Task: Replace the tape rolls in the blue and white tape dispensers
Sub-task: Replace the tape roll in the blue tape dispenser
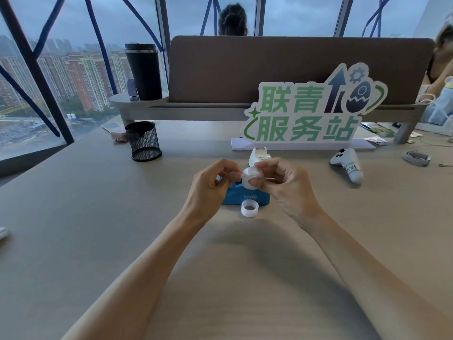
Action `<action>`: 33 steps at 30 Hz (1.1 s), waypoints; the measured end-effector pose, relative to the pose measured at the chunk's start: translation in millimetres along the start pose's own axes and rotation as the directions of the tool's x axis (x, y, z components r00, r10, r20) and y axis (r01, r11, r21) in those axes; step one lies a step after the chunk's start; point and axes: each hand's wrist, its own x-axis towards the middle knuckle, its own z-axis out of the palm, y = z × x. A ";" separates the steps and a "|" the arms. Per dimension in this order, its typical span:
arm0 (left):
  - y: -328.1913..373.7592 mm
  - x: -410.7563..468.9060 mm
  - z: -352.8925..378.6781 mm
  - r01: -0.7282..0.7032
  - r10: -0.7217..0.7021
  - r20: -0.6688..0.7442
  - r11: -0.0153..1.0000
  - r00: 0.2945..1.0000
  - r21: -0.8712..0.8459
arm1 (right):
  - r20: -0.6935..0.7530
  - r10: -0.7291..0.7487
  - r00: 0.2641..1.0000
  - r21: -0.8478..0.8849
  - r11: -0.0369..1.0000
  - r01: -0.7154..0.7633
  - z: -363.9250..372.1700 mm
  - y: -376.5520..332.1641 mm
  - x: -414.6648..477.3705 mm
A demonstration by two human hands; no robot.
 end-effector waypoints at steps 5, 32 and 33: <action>0.7 4.5 -0.9 0.064 -0.065 0.030 0.998 0.997 0.021 | -0.014 -0.222 0.975 -0.332 0.921 0.205 -1.3 8.6 8.1; -14.4 12.0 15.3 0.411 -0.411 -0.057 0.911 0.910 -0.017 | -0.002 -0.298 0.954 -0.570 0.785 0.244 0.7 35.2 19.3; -13.9 11.6 15.1 0.416 -0.416 -0.055 0.909 0.908 -0.021 | -0.004 -0.307 0.952 -0.556 0.791 0.253 1.3 35.1 18.7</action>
